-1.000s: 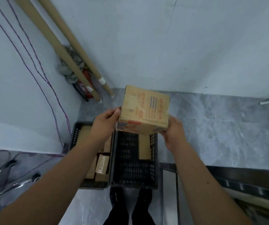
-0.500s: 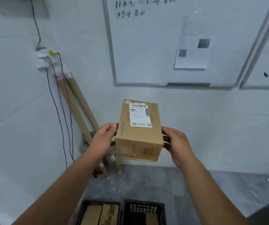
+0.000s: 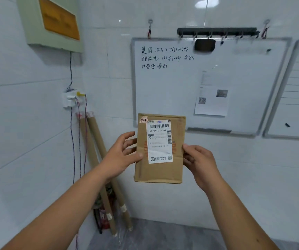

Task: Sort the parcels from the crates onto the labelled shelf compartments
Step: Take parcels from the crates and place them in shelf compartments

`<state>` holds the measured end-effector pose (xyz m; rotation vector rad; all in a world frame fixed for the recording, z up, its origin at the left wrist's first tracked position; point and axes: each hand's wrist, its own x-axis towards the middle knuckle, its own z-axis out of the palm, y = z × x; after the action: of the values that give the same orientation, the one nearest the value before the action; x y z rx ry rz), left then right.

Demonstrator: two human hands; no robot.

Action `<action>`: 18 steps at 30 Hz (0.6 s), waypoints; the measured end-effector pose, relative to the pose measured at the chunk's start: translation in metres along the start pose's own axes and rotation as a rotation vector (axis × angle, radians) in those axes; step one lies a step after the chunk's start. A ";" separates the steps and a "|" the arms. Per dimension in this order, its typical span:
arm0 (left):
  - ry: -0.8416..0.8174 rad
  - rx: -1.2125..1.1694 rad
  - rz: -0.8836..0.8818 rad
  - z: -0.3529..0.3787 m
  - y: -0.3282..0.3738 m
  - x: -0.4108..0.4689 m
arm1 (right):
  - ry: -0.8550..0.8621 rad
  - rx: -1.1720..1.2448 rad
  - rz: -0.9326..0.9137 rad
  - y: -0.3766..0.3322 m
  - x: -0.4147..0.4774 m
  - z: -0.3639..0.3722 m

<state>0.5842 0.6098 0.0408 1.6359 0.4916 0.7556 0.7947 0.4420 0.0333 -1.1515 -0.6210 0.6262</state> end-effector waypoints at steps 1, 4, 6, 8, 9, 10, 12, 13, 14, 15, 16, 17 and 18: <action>-0.019 0.024 0.015 0.000 0.002 -0.001 | 0.013 0.028 -0.009 -0.001 0.001 -0.002; -0.024 0.071 0.055 0.005 0.010 -0.007 | -0.037 0.079 -0.036 -0.003 0.002 -0.004; -0.019 0.049 0.067 0.009 0.011 -0.010 | -0.092 0.016 -0.072 -0.003 0.000 -0.005; -0.021 0.028 0.069 0.012 0.012 -0.012 | -0.108 -0.070 -0.109 -0.002 -0.005 -0.006; -0.024 0.011 0.066 0.013 0.012 -0.013 | -0.098 -0.094 -0.117 -0.001 -0.008 -0.006; -0.028 -0.009 0.065 0.013 0.012 -0.015 | -0.083 -0.105 -0.119 0.000 -0.011 -0.005; -0.039 -0.037 0.068 0.014 0.013 -0.019 | -0.048 -0.126 -0.113 0.002 -0.018 -0.004; -0.046 -0.039 0.067 0.013 0.012 -0.021 | -0.030 -0.136 -0.107 0.002 -0.022 -0.003; -0.054 -0.039 0.066 0.012 0.012 -0.022 | -0.012 -0.146 -0.099 0.001 -0.026 -0.002; -0.067 -0.042 0.063 0.011 0.011 -0.022 | 0.008 -0.153 -0.093 0.000 -0.030 -0.001; -0.084 -0.047 0.062 0.009 0.011 -0.022 | 0.027 -0.160 -0.091 -0.001 -0.035 0.001; -0.101 -0.051 0.063 0.007 0.013 -0.022 | 0.046 -0.169 -0.090 -0.003 -0.040 0.004; -0.119 -0.050 0.067 0.004 0.014 -0.021 | 0.066 -0.181 -0.091 -0.006 -0.046 0.008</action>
<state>0.5712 0.5892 0.0502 1.6466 0.3323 0.7099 0.7588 0.4123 0.0354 -1.2995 -0.6804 0.4595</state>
